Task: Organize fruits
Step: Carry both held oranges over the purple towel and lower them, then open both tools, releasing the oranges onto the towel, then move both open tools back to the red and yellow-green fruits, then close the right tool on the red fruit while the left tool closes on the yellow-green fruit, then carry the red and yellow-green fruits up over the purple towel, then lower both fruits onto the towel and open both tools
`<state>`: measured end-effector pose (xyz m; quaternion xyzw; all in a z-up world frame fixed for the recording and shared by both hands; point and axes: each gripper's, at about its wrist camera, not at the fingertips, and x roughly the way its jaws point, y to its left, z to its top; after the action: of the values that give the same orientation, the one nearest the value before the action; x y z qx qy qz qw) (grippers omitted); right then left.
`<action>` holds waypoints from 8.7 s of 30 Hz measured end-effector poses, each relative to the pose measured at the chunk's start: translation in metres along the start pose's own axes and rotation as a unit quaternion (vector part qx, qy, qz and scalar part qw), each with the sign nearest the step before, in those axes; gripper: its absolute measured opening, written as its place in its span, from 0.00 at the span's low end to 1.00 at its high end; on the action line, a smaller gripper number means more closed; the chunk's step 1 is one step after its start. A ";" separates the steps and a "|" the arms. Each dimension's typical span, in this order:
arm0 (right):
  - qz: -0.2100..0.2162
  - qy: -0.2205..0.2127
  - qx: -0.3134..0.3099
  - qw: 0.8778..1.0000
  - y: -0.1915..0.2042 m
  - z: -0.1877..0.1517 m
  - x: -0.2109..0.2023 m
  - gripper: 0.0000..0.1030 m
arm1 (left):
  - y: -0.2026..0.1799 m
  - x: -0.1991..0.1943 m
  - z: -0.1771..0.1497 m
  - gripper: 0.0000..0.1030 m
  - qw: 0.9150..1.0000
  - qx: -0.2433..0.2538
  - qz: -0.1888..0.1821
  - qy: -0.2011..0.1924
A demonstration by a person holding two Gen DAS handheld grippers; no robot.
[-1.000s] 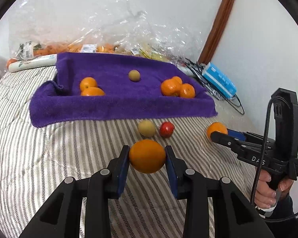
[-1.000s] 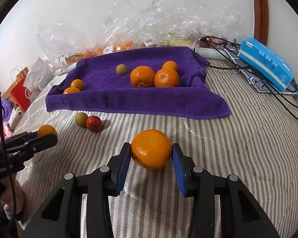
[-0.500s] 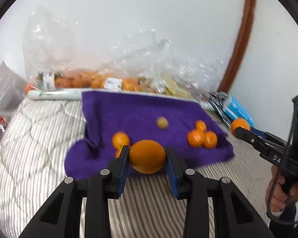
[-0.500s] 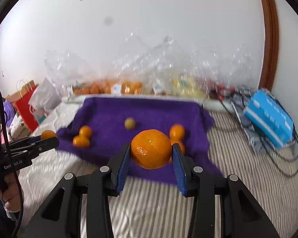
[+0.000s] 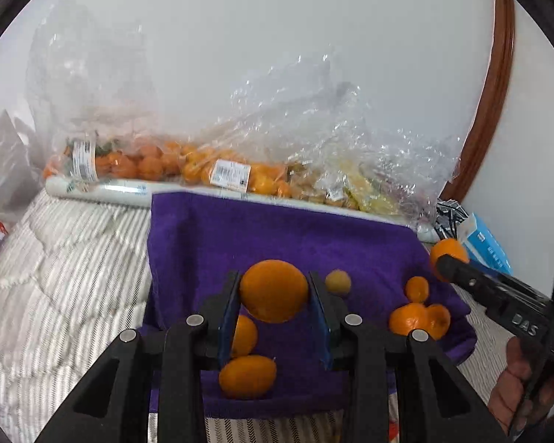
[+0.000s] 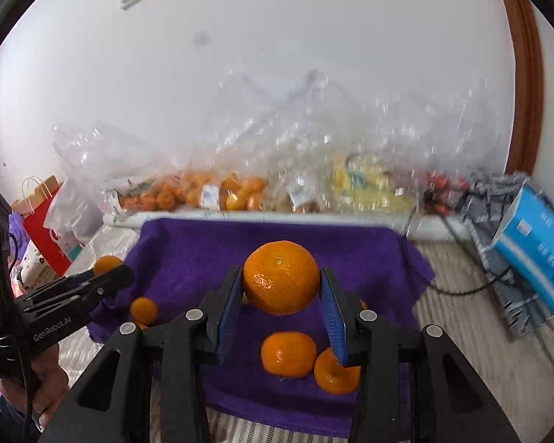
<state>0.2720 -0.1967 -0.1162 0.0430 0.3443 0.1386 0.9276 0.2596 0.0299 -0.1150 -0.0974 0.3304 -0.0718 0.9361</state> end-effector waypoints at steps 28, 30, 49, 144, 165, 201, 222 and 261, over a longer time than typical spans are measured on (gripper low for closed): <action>-0.013 0.030 0.019 0.999 -0.010 -0.028 0.048 0.40 | -0.008 0.019 -0.019 0.32 0.999 0.017 0.006 0.030; -0.017 0.027 0.012 0.999 -0.008 -0.028 0.047 0.40 | -0.008 0.020 -0.019 0.32 0.999 0.016 0.005 0.033; -0.025 0.013 0.018 0.999 -0.013 -0.027 0.032 0.53 | -0.010 0.010 -0.018 0.42 1.000 0.010 -0.016 0.021; -0.030 0.076 -0.023 0.996 -0.015 -0.125 -0.049 0.24 | -0.050 -0.010 -0.097 0.24 0.988 0.074 -0.052 0.121; -0.029 0.066 -0.001 0.997 -0.020 -0.125 -0.053 0.24 | -0.039 -0.030 -0.092 0.24 0.993 0.024 -0.103 0.058; -0.026 0.016 -0.055 0.998 0.034 -0.053 -0.092 0.24 | 0.001 -0.095 -0.058 0.24 0.998 0.003 -0.034 0.044; -0.010 -0.013 -0.026 1.000 0.037 -0.027 -0.086 0.24 | 0.022 -0.091 -0.026 0.24 1.000 -0.014 -0.007 0.010; 0.021 0.068 -0.055 0.996 0.045 -0.048 0.039 0.24 | 0.034 0.020 -0.009 0.24 0.998 -0.053 -0.013 0.034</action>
<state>0.2587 -0.1428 -0.1691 -0.0099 0.3977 0.1796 0.8997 0.2717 0.0579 -0.1417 -0.1490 0.3638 -0.0699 0.9168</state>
